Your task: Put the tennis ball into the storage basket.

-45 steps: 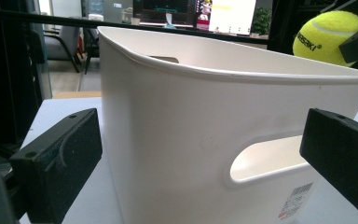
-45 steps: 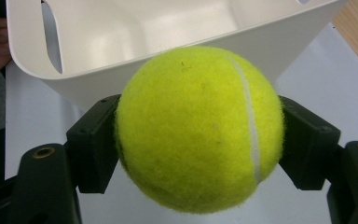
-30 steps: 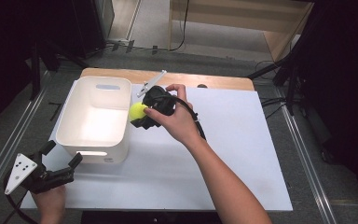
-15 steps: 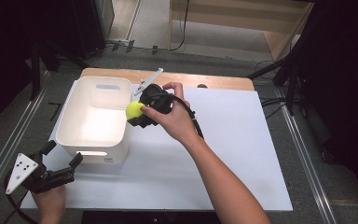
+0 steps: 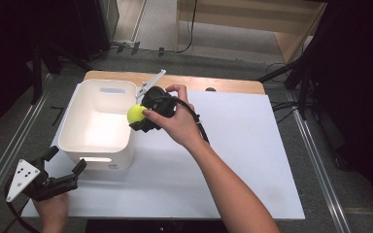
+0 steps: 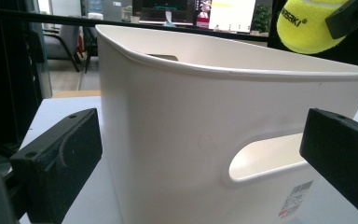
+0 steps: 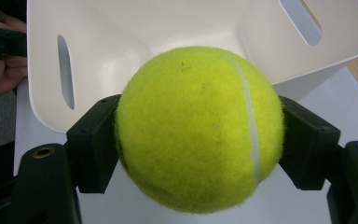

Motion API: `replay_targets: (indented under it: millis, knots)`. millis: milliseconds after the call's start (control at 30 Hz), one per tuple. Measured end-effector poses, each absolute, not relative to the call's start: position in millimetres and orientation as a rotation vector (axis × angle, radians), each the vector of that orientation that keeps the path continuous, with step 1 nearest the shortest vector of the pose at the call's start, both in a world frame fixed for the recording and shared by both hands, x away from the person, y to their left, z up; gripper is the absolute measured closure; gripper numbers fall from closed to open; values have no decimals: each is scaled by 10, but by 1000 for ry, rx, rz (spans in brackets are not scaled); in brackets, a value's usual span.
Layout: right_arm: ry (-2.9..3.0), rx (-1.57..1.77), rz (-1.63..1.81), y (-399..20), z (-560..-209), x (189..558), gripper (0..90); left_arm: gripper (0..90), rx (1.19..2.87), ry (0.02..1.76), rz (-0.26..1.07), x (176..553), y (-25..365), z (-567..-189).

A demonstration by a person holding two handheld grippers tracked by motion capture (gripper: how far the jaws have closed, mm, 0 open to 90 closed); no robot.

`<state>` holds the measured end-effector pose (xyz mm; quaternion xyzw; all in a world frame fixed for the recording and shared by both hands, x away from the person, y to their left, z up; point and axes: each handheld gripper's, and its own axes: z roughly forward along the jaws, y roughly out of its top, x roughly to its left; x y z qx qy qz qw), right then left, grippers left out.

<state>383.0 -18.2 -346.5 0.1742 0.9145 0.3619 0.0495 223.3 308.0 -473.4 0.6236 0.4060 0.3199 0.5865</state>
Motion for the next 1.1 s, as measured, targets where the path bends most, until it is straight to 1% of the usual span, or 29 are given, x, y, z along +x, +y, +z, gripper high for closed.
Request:
replay_targets:
  millis: [700, 1100]
  knots:
    - [2794, 505, 1113, -79, -3386, 3855, 224, 0, 1452, 947, 748, 2234, 3079, -4733]
    - [2810, 481, 1106, 71, -3366, 3861, 225, 0, 1446, 942, 745, 2230, 3086, -4731]
